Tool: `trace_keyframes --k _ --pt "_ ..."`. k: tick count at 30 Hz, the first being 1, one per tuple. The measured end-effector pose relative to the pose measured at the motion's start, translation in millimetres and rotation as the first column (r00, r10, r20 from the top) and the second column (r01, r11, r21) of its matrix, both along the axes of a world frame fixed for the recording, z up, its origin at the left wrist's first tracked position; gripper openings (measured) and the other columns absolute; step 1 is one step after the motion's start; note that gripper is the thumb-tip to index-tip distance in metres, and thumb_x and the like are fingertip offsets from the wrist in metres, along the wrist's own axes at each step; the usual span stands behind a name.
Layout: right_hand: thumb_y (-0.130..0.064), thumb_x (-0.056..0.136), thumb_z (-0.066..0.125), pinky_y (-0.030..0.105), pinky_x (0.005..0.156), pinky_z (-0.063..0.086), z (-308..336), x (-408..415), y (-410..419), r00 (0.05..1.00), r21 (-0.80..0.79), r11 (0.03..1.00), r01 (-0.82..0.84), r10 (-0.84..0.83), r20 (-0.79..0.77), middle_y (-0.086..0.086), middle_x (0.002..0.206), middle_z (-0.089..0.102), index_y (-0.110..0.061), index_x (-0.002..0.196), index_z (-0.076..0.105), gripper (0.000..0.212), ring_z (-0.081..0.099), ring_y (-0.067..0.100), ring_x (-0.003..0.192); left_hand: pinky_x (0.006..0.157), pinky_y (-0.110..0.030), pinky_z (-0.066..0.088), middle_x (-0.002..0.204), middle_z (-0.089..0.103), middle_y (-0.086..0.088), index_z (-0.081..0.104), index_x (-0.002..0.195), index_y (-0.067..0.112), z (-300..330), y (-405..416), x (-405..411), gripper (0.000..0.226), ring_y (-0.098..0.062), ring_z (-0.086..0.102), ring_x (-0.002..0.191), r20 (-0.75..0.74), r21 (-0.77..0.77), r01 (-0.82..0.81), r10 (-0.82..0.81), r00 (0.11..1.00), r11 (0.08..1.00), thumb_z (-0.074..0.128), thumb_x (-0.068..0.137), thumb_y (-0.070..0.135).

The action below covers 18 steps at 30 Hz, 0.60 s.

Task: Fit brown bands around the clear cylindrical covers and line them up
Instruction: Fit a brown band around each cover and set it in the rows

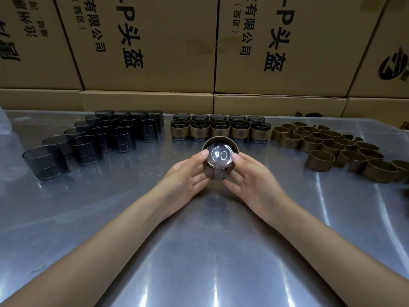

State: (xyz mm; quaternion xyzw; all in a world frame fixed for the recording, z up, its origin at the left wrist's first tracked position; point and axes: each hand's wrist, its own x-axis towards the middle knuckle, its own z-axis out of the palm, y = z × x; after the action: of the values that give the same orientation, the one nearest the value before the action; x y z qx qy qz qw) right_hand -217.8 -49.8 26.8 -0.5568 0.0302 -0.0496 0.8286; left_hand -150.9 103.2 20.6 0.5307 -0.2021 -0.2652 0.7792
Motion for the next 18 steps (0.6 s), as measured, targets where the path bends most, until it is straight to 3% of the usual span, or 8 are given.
trace_keyframes --k 3,7,13,18 --pt "-0.024 0.079 0.061 0.031 0.104 0.043 3.2 -2.8 -9.3 0.99 0.046 0.989 -0.138 0.138 -0.011 0.01 0.128 0.064 -0.009 0.121 0.06 0.045 0.06 0.02 0.119 0.09 -0.026 0.049 0.116 0.071 -0.004 0.064 0.117 0.018 1.6 3.9 2.9 0.049 -0.014 0.067 0.108 -0.016 0.068 0.05 -0.049 0.999 0.996 0.067 0.076 0.046" --pt "-0.026 0.068 0.081 0.025 0.089 0.053 0.5 -4.7 -20.5 0.945 0.063 0.943 -0.325 0.323 0.041 0.008 0.117 0.069 -0.013 0.105 0.074 0.04 0.066 0.017 0.108 0.083 -0.024 0.055 0.119 0.069 -0.01 0.066 0.115 0.015 3.8 10.2 1.1 0.056 -0.016 0.068 0.102 -0.041 0.041 0.147 -0.146 0.988 0.988 0.072 0.067 0.044" --pt "-0.034 0.065 0.088 0.023 0.09 0.051 -3.1 -3.9 -23.3 0.867 0.087 0.865 -0.495 0.484 0.116 0.001 0.108 0.072 -0.02 0.108 0.074 0.047 0.067 0.012 0.103 0.096 -0.027 0.051 0.114 0.071 -0.004 0.076 0.105 0.024 2.1 12.6 -1.4 0.061 -0.013 0.068 0.102 0.026 0.035 0.296 -0.297 0.955 0.955 0.087 0.054 0.054" --pt "-0.037 0.07 0.083 0.017 0.091 0.05 0.9 -6.9 -20.9 0.824 0.053 0.828 -0.558 0.546 0.153 -0.007 0.106 0.073 -0.025 0.111 0.073 0.043 0.067 0.004 0.101 0.093 -0.026 0.052 0.108 0.073 -0.002 0.076 0.104 0.023 -0.3 12.8 -3.4 0.054 -0.013 0.069 0.102 0.058 -0.024 0.353 -0.351 0.934 0.935 0.085 0.06 0.052"
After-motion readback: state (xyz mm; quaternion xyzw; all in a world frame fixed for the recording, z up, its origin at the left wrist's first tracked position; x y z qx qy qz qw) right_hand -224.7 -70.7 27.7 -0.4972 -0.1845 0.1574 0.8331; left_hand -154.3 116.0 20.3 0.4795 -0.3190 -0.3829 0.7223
